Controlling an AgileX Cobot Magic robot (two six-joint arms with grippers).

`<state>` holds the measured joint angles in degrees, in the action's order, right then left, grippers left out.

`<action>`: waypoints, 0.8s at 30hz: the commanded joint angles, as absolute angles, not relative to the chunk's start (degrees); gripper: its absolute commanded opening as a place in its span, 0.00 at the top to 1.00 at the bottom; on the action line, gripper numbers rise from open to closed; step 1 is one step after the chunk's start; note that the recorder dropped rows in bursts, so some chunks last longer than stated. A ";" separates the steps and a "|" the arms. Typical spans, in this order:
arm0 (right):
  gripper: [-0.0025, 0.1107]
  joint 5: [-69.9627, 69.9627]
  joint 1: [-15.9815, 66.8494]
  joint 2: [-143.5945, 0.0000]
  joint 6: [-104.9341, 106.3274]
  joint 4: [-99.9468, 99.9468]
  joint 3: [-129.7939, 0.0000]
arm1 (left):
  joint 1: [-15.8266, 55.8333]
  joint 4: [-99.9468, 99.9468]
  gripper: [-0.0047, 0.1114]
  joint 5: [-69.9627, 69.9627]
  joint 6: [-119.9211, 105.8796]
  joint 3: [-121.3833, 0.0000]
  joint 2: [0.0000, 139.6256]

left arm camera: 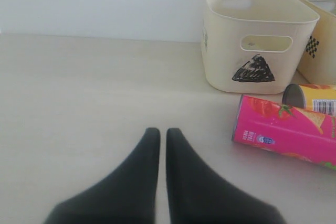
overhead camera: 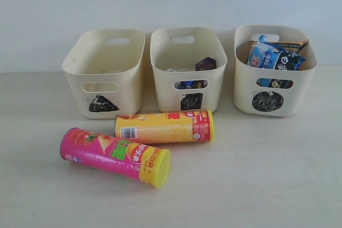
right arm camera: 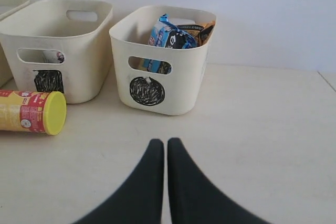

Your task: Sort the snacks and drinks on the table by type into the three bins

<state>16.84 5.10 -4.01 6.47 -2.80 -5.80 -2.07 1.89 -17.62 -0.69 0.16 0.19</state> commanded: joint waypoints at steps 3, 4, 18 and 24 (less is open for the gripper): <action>0.98 16.02 5.21 0.00 5.73 -4.15 -2.24 | -2.11 1.69 0.93 -17.56 -1.08 0.00 0.00; 0.98 15.87 5.21 0.00 4.97 -4.15 -1.84 | -2.11 1.69 0.93 -17.56 -1.08 0.00 0.00; 0.98 16.07 5.21 0.00 0.57 -3.32 0.00 | -2.11 1.69 0.93 -17.56 -1.08 0.00 0.00; 0.98 17.48 5.21 0.00 0.35 -2.66 0.00 | -2.11 1.69 0.93 -17.56 -1.08 0.00 0.00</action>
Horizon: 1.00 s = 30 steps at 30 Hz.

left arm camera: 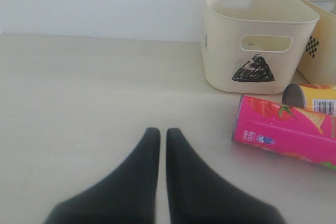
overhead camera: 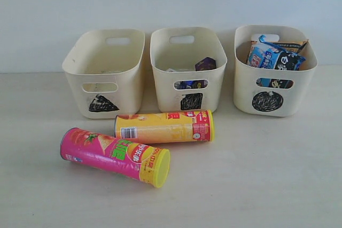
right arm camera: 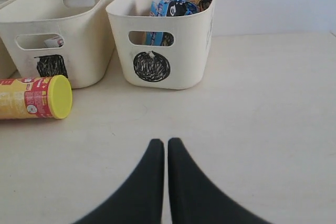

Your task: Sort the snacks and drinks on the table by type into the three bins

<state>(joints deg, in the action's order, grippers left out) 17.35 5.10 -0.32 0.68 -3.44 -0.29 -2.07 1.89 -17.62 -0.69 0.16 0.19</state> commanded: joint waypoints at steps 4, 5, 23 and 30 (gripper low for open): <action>0.98 18.64 5.21 0.00 0.35 -2.54 0.00 | -2.11 1.69 0.93 -17.56 -1.08 0.00 0.00; 0.98 18.53 5.21 0.00 0.35 -2.54 0.00 | -2.11 1.69 0.93 -17.56 -1.08 0.00 0.00; 0.98 18.44 5.21 0.00 0.47 -2.65 0.00 | -2.11 10.12 0.93 9.50 3.94 0.00 0.00; 0.98 18.44 5.21 0.00 0.33 -2.65 0.00 | -2.11 9.64 0.93 21.64 8.97 -1.88 0.00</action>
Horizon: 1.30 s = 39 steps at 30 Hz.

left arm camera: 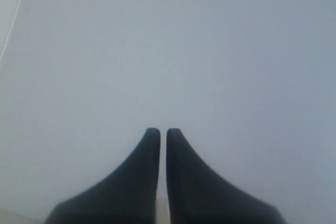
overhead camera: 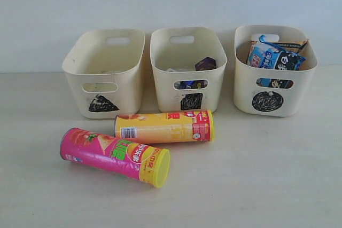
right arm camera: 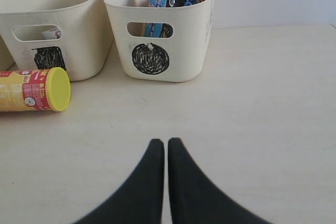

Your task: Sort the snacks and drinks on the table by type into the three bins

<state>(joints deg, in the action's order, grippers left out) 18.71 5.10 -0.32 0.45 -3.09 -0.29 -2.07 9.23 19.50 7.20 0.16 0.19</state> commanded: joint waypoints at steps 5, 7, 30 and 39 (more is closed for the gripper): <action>0.98 18.44 5.21 0.00 0.31 -2.65 0.00 | -2.11 6.50 0.93 10.16 6.70 -11.69 8.37; 0.98 18.44 5.21 0.00 0.31 -2.65 0.00 | -2.11 6.24 0.93 3.43 5.52 -16.67 14.53; 0.98 18.53 5.21 0.00 0.33 -2.41 0.00 | -2.11 36.23 0.93 -47.57 -51.25 -51.63 62.55; 0.98 18.53 5.21 0.00 0.33 -2.41 0.00 | -0.64 35.43 0.93 -56.70 -63.00 -60.85 75.26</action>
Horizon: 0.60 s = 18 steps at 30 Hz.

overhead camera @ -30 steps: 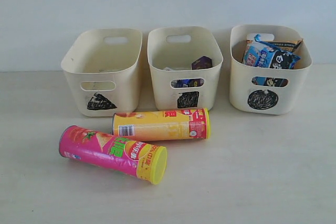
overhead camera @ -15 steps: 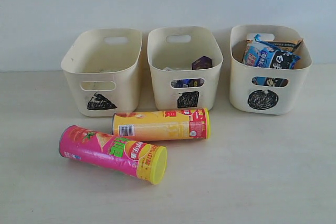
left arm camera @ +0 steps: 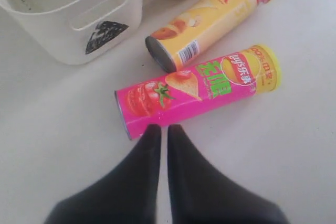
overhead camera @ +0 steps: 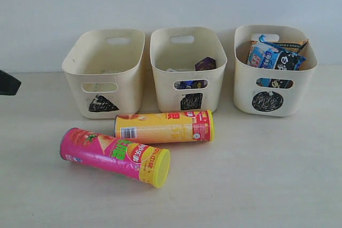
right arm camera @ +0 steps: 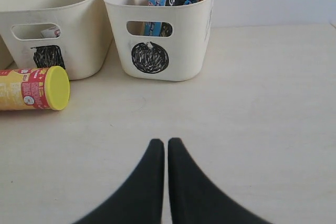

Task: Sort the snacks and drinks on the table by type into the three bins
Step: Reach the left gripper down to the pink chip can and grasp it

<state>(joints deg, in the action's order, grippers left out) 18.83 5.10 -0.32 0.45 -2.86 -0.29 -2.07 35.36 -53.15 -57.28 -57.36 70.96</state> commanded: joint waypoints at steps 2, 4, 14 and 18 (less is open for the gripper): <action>0.98 18.53 5.21 0.00 0.33 -2.41 0.00 | 0.68 34.80 0.93 -57.67 -64.69 -63.00 77.70; 0.98 18.53 5.21 0.00 0.33 -2.41 0.00 | 2.20 34.68 0.93 -58.51 -65.89 -65.06 80.51; 0.98 18.53 5.21 0.00 0.33 -2.41 0.00 | 11.45 24.16 0.92 -63.34 -68.86 -74.77 93.45; 0.98 18.53 5.21 0.00 0.33 -2.41 0.00 | 13.82 20.20 0.76 -64.40 -70.80 -77.62 97.59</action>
<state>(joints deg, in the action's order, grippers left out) 18.83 5.10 -0.32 0.45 -2.86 -0.29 12.06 23.16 -63.09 -69.63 -75.51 95.12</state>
